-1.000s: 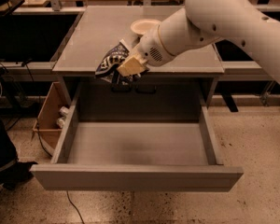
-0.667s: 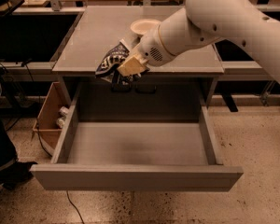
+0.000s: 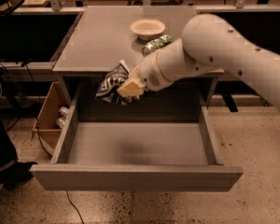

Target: Place blue chip bag into top drawer

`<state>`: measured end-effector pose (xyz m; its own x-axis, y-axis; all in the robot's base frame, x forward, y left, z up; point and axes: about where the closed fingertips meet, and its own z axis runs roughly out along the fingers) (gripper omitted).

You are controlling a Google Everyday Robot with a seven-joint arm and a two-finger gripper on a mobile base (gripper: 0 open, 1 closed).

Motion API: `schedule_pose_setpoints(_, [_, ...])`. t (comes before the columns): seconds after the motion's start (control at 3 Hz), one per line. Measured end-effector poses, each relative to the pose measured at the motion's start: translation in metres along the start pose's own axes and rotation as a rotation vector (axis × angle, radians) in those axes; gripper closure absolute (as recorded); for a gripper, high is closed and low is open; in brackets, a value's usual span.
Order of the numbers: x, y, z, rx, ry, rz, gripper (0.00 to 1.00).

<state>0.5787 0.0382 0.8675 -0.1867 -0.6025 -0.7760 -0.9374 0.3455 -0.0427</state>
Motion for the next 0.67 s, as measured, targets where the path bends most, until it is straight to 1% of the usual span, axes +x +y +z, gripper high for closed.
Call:
schedule_pose_setpoints(0.33, [0.076,0.040,0.049,-0.072,0.061,0.016,1.00])
schedule_pose_setpoints(0.67, [0.121,0.059,0.079,-0.111,0.091,0.033,1.00])
